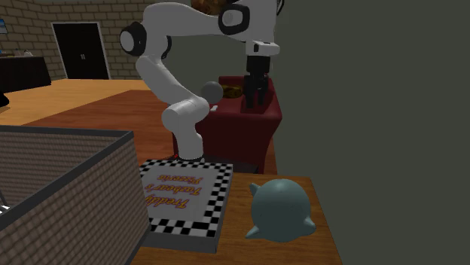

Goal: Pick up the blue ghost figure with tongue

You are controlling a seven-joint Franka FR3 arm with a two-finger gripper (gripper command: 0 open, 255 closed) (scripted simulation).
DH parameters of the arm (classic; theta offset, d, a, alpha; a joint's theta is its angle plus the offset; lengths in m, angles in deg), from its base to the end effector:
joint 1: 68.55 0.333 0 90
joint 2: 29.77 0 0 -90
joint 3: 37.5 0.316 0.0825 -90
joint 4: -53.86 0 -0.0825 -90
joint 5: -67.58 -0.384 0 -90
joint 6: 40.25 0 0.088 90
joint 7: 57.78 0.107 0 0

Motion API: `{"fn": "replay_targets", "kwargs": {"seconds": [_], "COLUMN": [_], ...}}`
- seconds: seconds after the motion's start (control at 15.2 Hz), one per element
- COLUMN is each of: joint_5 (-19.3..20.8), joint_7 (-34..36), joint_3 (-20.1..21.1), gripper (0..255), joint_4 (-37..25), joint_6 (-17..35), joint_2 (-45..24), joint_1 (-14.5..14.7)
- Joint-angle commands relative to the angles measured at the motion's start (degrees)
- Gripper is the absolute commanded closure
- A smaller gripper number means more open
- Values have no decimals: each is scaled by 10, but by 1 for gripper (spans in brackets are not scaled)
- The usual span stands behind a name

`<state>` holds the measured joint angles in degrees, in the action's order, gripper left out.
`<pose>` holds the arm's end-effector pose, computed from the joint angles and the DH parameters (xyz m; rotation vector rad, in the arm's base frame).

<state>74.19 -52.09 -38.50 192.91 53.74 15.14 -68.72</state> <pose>0.3118 -0.0192 0.5629 3.0345 -0.1616 0.0025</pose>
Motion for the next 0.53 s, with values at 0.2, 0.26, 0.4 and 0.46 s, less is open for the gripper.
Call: {"fn": "replay_targets", "kwargs": {"seconds": [0.2, 0.26, 0.4, 0.46], "joint_5": [14, 18, 25, 28], "joint_7": [-17, -23, -35, -41], "joint_3": [-33, -45, -67, -78], "gripper": [0, 0, 0, 0], "joint_4": [7, 7, 7, 6], "joint_6": [39, 52, 79, 92], "joint_2": [-31, -43, -69, -82], "joint_1": [-17, -22, -33, -37]}}
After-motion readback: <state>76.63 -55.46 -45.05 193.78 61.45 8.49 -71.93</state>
